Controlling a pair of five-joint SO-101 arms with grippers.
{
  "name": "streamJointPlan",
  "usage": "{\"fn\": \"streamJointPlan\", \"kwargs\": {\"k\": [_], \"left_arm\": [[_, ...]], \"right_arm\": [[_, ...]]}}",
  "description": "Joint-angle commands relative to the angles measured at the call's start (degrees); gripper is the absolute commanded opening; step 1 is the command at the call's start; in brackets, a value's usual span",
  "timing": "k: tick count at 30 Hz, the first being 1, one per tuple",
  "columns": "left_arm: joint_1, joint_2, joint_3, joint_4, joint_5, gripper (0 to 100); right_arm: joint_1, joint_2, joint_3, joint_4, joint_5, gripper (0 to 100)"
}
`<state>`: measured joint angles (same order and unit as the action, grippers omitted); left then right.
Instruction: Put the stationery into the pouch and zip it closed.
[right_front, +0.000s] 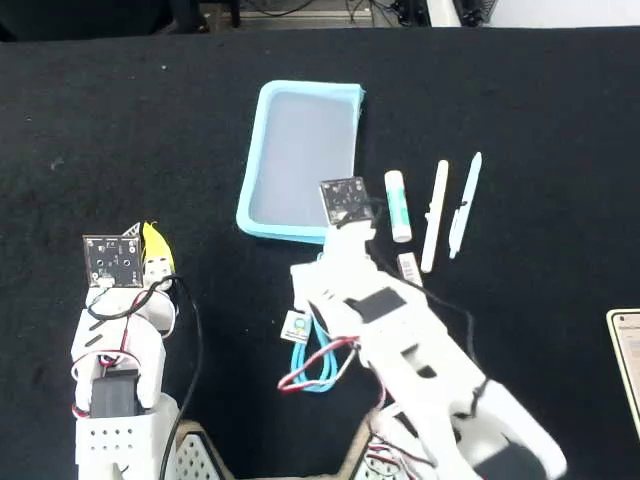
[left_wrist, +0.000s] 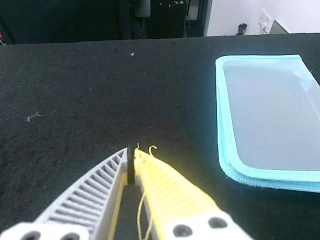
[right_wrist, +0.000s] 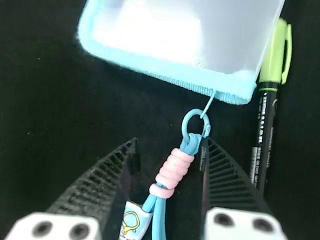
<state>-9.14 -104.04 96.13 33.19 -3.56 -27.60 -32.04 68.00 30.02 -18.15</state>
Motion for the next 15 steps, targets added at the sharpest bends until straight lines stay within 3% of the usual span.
{"fn": "streamJointPlan", "kwargs": {"k": [1, 15], "left_arm": [[0.57, -0.26, 1.27, 0.35, 0.70, 3], [3.30, -0.26, 1.27, 0.44, 0.35, 3]], "right_arm": [[-0.35, 4.62, -6.37, 1.32, -3.60, 19.4], [2.11, 22.55, -17.98, 4.92, -4.75, 19.1]]}}
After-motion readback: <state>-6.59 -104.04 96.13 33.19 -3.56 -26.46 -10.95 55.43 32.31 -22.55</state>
